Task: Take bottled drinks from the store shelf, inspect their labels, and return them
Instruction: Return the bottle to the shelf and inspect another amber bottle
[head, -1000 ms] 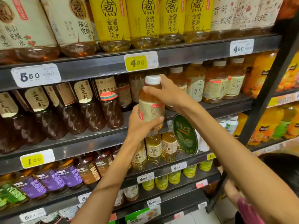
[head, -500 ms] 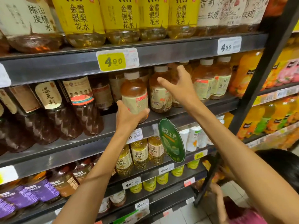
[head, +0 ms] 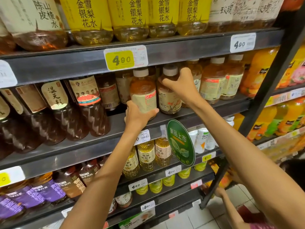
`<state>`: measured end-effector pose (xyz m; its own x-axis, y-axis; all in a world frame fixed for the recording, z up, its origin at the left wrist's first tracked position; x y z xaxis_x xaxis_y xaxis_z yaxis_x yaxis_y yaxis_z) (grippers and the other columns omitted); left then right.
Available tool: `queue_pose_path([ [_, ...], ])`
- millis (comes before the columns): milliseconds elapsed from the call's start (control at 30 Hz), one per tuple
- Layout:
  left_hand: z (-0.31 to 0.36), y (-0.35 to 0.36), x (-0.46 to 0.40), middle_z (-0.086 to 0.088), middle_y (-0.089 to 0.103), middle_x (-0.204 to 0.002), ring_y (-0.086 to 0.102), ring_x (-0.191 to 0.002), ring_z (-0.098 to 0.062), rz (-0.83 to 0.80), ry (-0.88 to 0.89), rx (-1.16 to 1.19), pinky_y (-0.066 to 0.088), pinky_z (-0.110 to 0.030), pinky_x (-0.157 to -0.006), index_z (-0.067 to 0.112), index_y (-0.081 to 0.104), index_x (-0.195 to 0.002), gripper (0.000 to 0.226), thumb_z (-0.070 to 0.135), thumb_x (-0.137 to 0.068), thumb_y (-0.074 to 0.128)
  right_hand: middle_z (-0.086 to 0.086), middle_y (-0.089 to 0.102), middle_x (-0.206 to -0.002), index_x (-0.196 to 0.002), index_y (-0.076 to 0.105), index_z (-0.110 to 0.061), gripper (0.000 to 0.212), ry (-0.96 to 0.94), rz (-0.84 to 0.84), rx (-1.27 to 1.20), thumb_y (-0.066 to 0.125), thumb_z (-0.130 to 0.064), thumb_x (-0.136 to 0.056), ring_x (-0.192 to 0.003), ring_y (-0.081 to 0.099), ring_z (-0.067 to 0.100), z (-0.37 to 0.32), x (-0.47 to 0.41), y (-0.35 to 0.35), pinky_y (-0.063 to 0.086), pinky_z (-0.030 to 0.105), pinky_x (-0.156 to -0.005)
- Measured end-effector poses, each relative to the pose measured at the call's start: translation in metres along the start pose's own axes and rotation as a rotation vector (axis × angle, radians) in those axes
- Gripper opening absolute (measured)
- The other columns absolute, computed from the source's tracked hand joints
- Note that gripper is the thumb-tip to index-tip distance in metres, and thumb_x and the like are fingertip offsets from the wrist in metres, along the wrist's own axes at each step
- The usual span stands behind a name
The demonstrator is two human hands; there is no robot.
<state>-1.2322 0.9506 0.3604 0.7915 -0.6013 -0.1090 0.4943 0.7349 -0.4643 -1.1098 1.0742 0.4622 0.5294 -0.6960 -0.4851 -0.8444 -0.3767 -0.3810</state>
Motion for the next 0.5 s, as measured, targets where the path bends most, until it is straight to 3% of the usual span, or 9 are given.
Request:
queue_pose_path([
  [67, 0.001, -0.004, 0.007, -0.014, 0.045, -0.133, 0.044, -0.125, -0.029, 0.044, 0.008, 0.004, 0.038, -0.047, -0.105, 0.003, 0.032, -0.127, 0.082, 0.034, -0.070, 0.083, 0.008, 0.058, -0.081, -0.088, 0.054, 0.003, 0.023, -0.007, 0.020, 0.018, 0.069, -0.014, -0.083, -0.078, 0.056, 0.018, 0.001, 0.004, -0.003, 0.047, 0.028, -0.067],
  [167, 0.003, -0.013, 0.030, -0.011, 0.033, -0.147, 0.030, -0.137, -0.026, 0.154, 0.069, 0.047, 0.028, -0.042, -0.113, 0.007, 0.025, -0.143, 0.089, 0.029, -0.076, 0.079, -0.009, 0.047, -0.083, -0.097, 0.047, -0.005, 0.022, -0.079, 0.027, -0.019, 0.065, -0.014, -0.089, -0.078, 0.048, 0.003, -0.008, 0.020, -0.010, 0.039, 0.011, -0.066],
  [267, 0.006, -0.024, 0.057, 0.000, 0.039, -0.145, 0.035, -0.132, -0.015, 0.203, 0.195, 0.164, 0.028, -0.016, -0.103, 0.016, 0.032, -0.144, 0.070, 0.017, -0.085, 0.070, -0.009, 0.050, -0.093, -0.106, 0.049, -0.001, 0.024, -0.199, 0.010, -0.053, 0.064, -0.007, -0.089, -0.084, 0.049, -0.007, -0.026, 0.042, -0.018, 0.038, 0.009, -0.077],
  [333, 0.013, -0.028, 0.071, 0.009, 0.047, -0.134, 0.043, -0.122, -0.005, 0.148, 0.279, 0.229, 0.031, -0.002, -0.093, 0.020, 0.042, -0.137, 0.055, 0.014, -0.088, 0.066, 0.000, 0.053, -0.107, -0.116, 0.050, 0.001, 0.033, -0.240, 0.009, -0.110, 0.066, -0.003, -0.087, -0.098, 0.051, -0.001, -0.039, 0.056, -0.027, 0.041, 0.016, -0.089],
  [433, 0.023, -0.026, 0.087, 0.012, 0.047, -0.139, 0.043, -0.127, -0.002, -0.027, 0.361, 0.292, 0.033, -0.013, -0.102, 0.031, 0.042, -0.134, 0.056, 0.027, -0.086, 0.069, 0.014, 0.057, -0.118, -0.120, 0.051, -0.003, 0.037, -0.296, -0.061, -0.198, 0.067, -0.004, -0.087, -0.112, 0.056, 0.022, -0.068, 0.076, -0.031, 0.045, 0.039, -0.100],
  [500, 0.031, -0.026, 0.097, 0.014, 0.042, -0.142, 0.039, -0.130, -0.001, -0.105, 0.414, 0.274, 0.032, -0.016, -0.102, 0.036, 0.037, -0.136, 0.067, 0.036, -0.079, 0.074, 0.016, 0.057, -0.119, -0.119, 0.051, -0.007, 0.036, -0.349, -0.104, -0.251, 0.067, -0.006, -0.087, -0.114, 0.056, 0.028, -0.093, 0.086, -0.032, 0.046, 0.045, -0.098],
])
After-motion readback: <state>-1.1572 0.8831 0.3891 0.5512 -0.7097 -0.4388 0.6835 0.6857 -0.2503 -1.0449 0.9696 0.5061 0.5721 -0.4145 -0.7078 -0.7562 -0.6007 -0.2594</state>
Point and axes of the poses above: each hand's wrist, its own x-axis away from the middle knuckle, its own y-axis out of the palm, z = x × y, the point moved 9 cm from there along -x, towards the middle knuckle
